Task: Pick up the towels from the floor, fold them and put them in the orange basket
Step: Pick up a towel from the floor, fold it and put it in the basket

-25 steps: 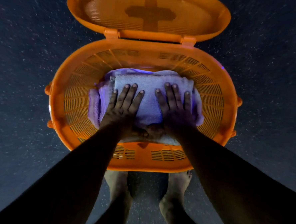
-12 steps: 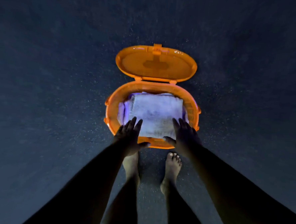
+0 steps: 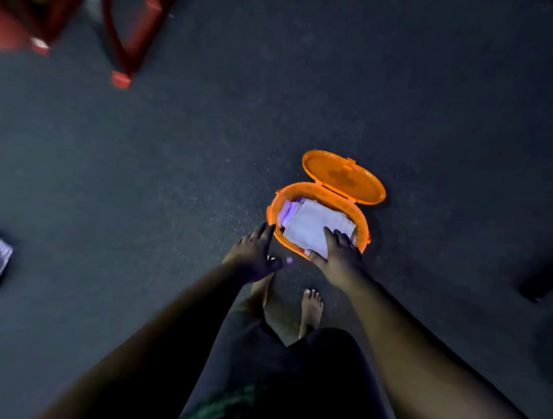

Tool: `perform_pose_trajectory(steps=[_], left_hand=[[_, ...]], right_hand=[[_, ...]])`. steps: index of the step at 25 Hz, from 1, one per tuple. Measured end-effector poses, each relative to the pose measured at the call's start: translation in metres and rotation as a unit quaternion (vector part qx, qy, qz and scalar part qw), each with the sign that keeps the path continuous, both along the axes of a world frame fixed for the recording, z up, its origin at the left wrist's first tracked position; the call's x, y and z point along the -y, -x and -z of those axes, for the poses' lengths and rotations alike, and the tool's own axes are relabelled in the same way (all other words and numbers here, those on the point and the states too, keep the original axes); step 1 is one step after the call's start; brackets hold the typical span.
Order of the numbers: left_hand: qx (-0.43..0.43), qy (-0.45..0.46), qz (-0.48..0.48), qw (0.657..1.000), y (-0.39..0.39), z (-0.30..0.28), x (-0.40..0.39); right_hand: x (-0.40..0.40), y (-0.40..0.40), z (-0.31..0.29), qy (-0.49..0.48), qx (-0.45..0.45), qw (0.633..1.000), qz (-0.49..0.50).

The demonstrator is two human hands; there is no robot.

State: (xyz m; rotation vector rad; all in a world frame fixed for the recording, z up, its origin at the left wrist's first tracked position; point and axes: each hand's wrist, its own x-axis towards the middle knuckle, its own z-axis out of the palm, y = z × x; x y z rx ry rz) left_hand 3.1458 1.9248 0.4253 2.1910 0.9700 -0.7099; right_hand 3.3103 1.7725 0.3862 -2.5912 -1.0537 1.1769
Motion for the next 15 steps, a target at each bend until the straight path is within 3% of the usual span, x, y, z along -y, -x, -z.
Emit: perform_pose_trajectory(steps=[7, 15], left_hand=[[0.058, -0.053, -0.202, 0.976, 0.108, -0.122, 0.066], [0.059, -0.136, -0.422, 0.894, 0.279, -0.191, 0.137]], right_hand=[[-0.023, 0.057, -0.126, -0.042, 0.015, 0.971, -0.234], [-0.072, 0.214, -0.203, -0.118, 0.039, 0.884, -0.451]])
